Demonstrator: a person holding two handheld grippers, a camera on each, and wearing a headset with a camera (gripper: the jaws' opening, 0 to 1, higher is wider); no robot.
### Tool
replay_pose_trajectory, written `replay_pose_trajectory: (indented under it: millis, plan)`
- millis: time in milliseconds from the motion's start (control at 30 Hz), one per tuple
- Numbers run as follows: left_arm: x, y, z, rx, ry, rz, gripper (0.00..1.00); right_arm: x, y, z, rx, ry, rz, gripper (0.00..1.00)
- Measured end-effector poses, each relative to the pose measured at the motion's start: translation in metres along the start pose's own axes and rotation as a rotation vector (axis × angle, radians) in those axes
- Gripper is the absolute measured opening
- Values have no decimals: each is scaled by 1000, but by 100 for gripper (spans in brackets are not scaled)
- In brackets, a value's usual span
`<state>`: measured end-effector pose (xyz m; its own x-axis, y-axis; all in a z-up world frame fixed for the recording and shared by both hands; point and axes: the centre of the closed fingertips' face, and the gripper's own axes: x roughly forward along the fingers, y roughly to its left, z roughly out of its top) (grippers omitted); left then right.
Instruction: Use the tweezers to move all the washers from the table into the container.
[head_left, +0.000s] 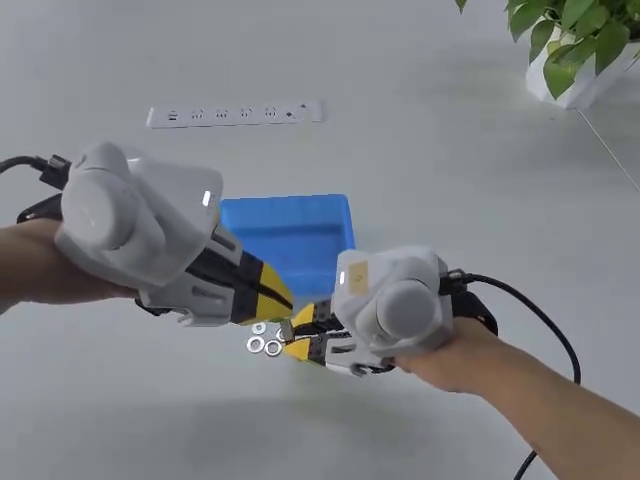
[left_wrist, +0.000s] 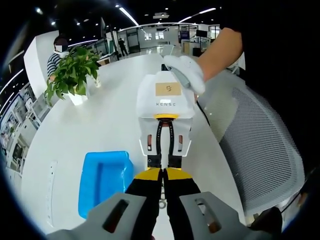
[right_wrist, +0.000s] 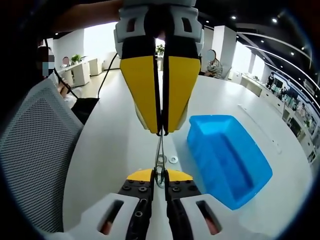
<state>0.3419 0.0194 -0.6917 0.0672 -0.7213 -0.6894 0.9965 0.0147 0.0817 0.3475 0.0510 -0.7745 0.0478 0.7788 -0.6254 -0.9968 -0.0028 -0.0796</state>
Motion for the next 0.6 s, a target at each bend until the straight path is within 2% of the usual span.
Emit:
replay_pose_trajectory:
  millis: [367,600]
  plan:
    - [0,-2,-5,-8,30,-1,6,-2,2,0,-4,-1,6,9]
    - [-1,-2,-7,-18,37,5,15,-6,2,2,-2,-6,0,9]
